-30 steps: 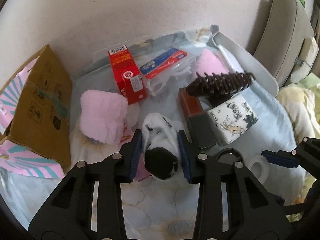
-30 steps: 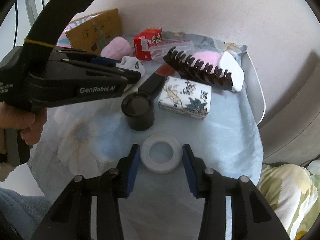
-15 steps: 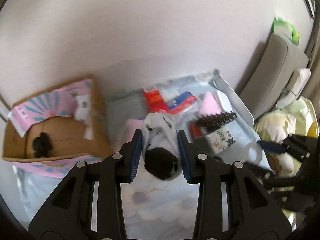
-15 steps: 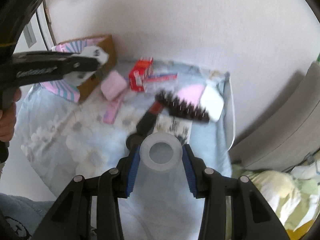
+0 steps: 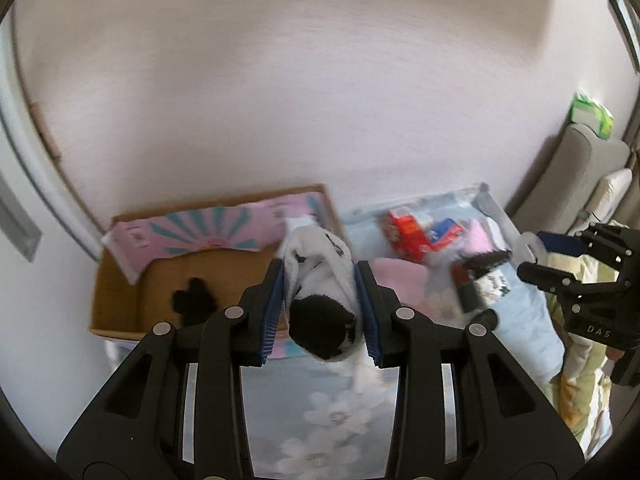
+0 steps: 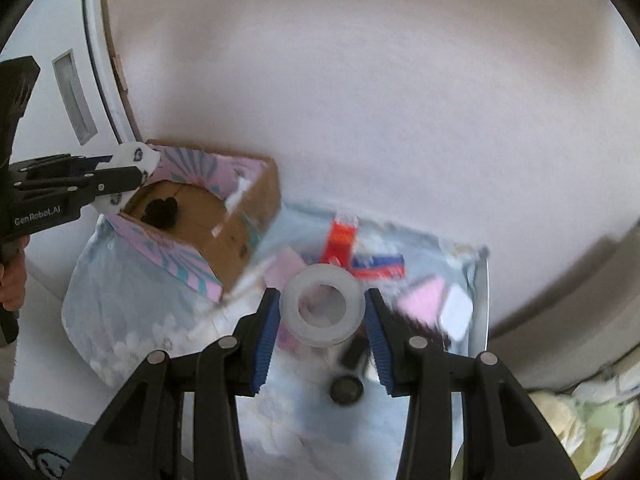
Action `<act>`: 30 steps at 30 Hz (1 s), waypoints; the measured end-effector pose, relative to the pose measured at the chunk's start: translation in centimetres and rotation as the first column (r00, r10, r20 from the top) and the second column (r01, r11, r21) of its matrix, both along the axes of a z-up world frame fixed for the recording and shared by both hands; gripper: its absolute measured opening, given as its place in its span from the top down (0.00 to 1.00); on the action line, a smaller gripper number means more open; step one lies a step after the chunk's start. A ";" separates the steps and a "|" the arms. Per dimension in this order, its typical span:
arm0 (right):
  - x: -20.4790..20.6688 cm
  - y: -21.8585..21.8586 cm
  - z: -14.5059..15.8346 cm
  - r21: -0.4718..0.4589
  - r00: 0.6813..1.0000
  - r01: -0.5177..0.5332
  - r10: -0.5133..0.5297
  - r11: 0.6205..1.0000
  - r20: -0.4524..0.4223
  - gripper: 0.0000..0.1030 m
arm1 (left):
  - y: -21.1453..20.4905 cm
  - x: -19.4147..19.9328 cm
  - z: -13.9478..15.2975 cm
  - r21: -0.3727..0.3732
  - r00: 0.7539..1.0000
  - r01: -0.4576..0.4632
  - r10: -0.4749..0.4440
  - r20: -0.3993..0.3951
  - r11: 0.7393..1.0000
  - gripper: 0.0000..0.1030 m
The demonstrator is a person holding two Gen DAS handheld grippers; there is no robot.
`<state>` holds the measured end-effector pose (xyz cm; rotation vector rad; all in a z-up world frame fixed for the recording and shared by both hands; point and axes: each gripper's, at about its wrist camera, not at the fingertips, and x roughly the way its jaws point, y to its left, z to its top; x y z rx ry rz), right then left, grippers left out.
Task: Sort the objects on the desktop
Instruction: 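Carry the sock and tape roll into the box and release both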
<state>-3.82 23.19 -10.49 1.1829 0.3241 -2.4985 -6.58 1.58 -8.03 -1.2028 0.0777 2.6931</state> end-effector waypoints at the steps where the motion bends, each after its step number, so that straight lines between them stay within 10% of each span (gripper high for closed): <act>1: -0.3 -0.9 0.3 0.007 1.000 -0.009 0.009 1.000 -0.002 0.62 | -1.1 -0.3 0.2 0.004 1.000 -0.008 0.008 0.002 1.000 0.69; 10: -4.3 -10.3 1.7 -0.025 0.992 -0.126 0.126 0.992 0.025 0.62 | -9.2 -1.3 0.0 0.020 0.996 -0.091 0.090 0.021 0.996 0.69; 30: -12.0 -21.5 -6.4 -0.021 0.968 -0.138 0.139 0.990 0.210 0.62 | -17.8 -7.6 -7.1 0.011 0.974 -0.164 0.161 0.162 0.986 0.69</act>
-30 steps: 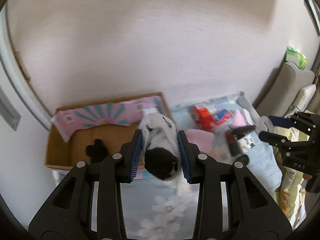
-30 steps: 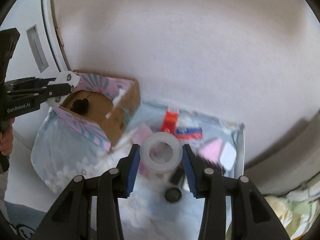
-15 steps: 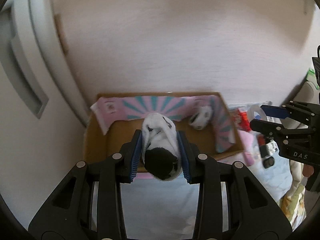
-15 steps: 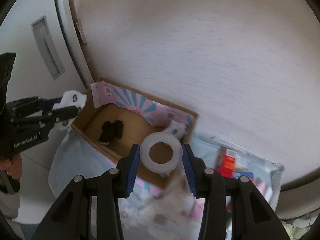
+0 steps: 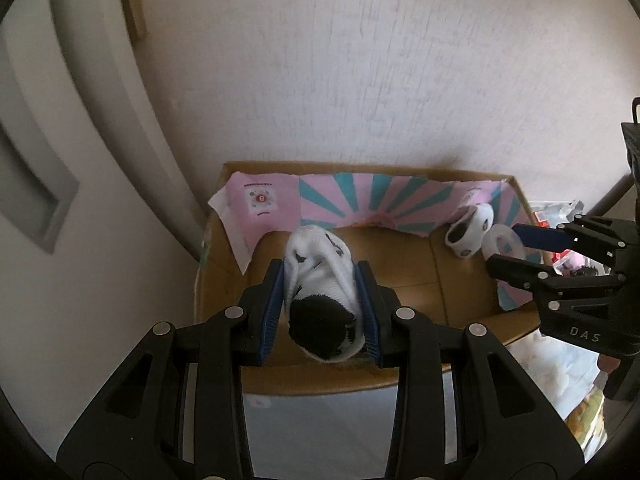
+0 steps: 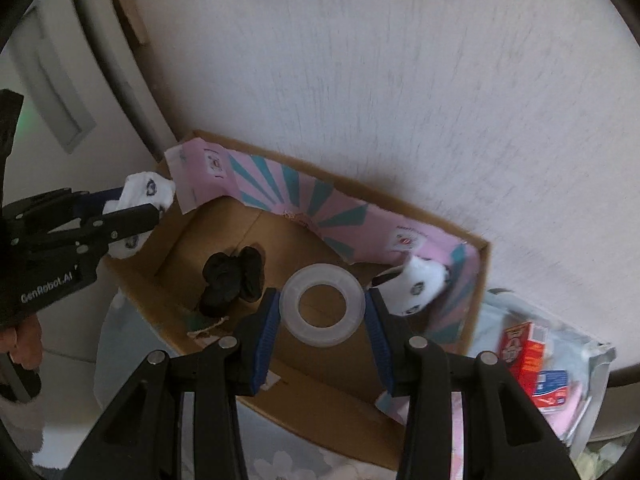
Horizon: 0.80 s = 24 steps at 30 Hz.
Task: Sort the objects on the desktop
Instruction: 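Carry the sock and tape roll into the box and release both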
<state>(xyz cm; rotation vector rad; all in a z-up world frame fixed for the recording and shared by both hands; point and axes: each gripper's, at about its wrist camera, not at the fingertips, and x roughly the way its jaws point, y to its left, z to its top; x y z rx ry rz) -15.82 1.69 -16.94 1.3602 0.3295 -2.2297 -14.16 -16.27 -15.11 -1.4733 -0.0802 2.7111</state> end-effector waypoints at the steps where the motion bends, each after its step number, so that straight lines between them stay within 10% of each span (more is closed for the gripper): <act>1: -0.2 -0.1 -0.4 0.004 1.000 0.005 -0.006 1.000 0.007 0.62 | -0.1 -0.3 -0.5 0.001 1.000 0.004 -0.004 0.007 1.000 0.69; 10: -0.9 -0.7 -1.4 0.019 0.999 0.005 -0.006 1.000 0.034 0.62 | 0.0 -1.9 -1.8 -0.012 0.999 -0.004 0.004 0.044 1.000 0.66; 14: -0.8 -1.1 -1.7 0.019 0.999 -0.019 0.018 1.000 0.046 0.48 | 0.3 -2.2 -1.8 -0.050 0.998 -0.022 0.025 0.061 0.999 0.03; 15: -0.7 -1.1 -1.7 0.027 0.999 -0.012 0.011 1.000 0.035 0.40 | 0.3 -2.0 -1.4 -0.060 0.999 -0.032 0.034 0.036 0.998 0.00; 24: 0.0 0.8 -1.6 -0.018 0.998 0.057 -0.057 0.998 0.030 0.28 | 0.3 -1.5 0.2 -0.043 0.999 -0.039 0.039 -0.008 0.998 0.00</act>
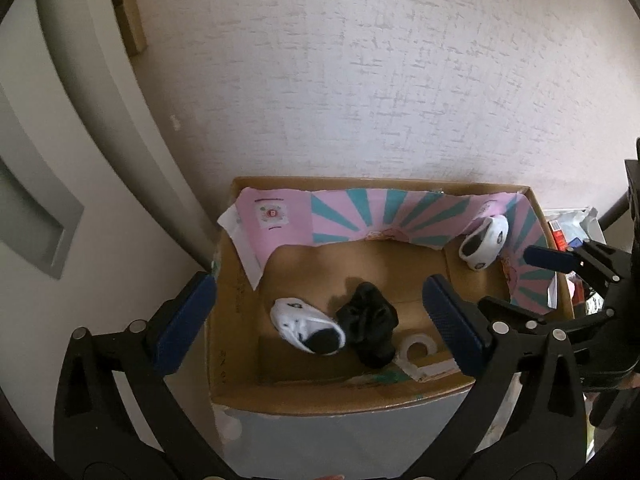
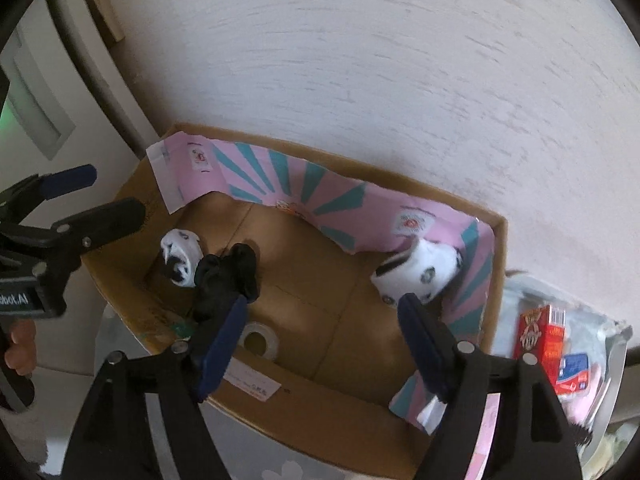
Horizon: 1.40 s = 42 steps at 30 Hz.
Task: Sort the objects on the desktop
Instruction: 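Carry the sock and tape roll into the box and release both, then move both open tools back over the tray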
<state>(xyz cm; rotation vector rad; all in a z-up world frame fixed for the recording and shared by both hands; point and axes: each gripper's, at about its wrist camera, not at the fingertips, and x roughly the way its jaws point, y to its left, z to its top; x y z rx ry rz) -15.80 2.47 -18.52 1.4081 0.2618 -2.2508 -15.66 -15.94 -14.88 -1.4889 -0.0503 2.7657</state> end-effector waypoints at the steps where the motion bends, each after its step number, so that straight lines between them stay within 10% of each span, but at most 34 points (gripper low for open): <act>1: 0.1 0.3 0.0 -0.003 1.000 0.009 -0.009 1.000 0.004 0.28 | -0.1 0.2 0.1 0.005 1.000 -0.004 0.004 0.002 1.000 0.00; 17: 3.9 4.8 -0.4 -0.034 0.996 0.076 -0.075 0.997 0.046 0.28 | 2.4 2.2 0.6 0.193 0.999 -0.034 0.027 0.041 0.981 0.00; 29: 7.8 14.2 6.0 -0.139 0.981 0.150 -0.165 0.979 -0.098 0.28 | 10.6 5.0 3.3 0.105 0.993 0.118 -0.116 -0.020 0.987 0.00; 42: 10.1 29.3 3.8 -0.091 0.918 0.387 -0.393 0.917 -0.052 0.28 | 24.3 7.9 4.1 0.003 0.922 0.384 -0.383 -0.052 0.923 0.00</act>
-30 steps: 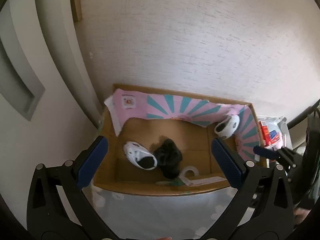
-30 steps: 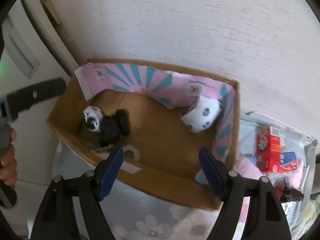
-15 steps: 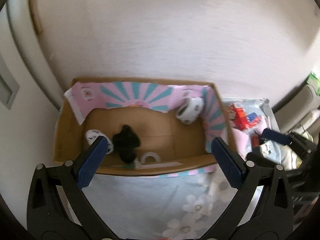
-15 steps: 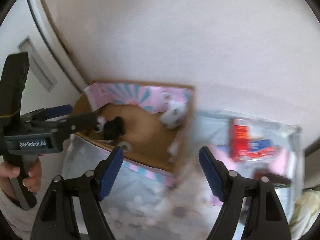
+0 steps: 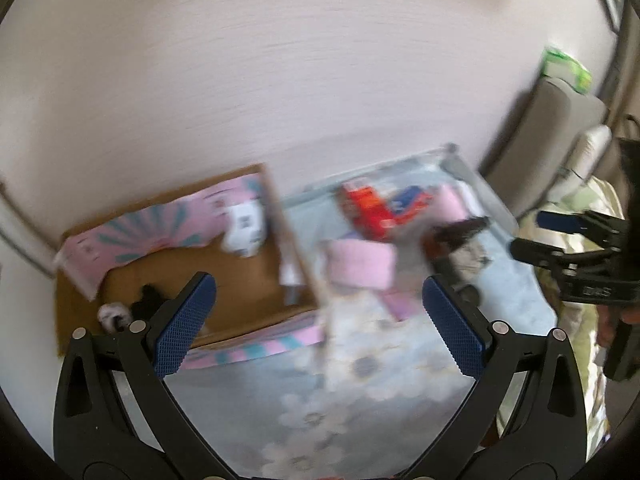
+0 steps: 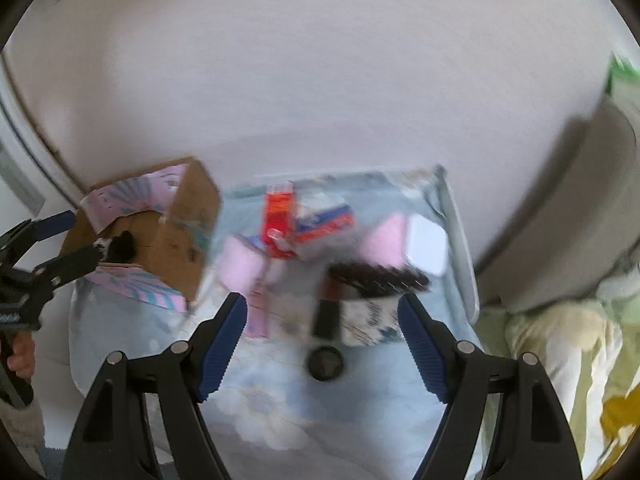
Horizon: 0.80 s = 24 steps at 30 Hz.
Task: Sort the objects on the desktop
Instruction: 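Move both open tools back over the tray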
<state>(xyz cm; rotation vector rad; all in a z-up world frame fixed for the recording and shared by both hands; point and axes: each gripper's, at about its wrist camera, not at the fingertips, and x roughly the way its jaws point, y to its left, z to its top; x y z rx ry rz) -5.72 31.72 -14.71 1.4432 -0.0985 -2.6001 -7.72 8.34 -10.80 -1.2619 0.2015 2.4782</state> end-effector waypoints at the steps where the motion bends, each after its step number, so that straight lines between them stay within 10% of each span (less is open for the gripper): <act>1: 0.0 0.9 -0.4 -0.008 1.000 0.011 -0.011 1.000 0.009 0.28 | 1.3 0.1 -0.1 -0.013 1.000 0.021 -0.021 -0.004 1.000 0.00; 24: -7.4 5.4 -11.0 -0.090 0.984 -0.150 0.157 0.985 0.087 0.24 | 11.3 -5.9 -12.8 -0.253 0.985 -0.148 0.165 0.046 0.956 0.06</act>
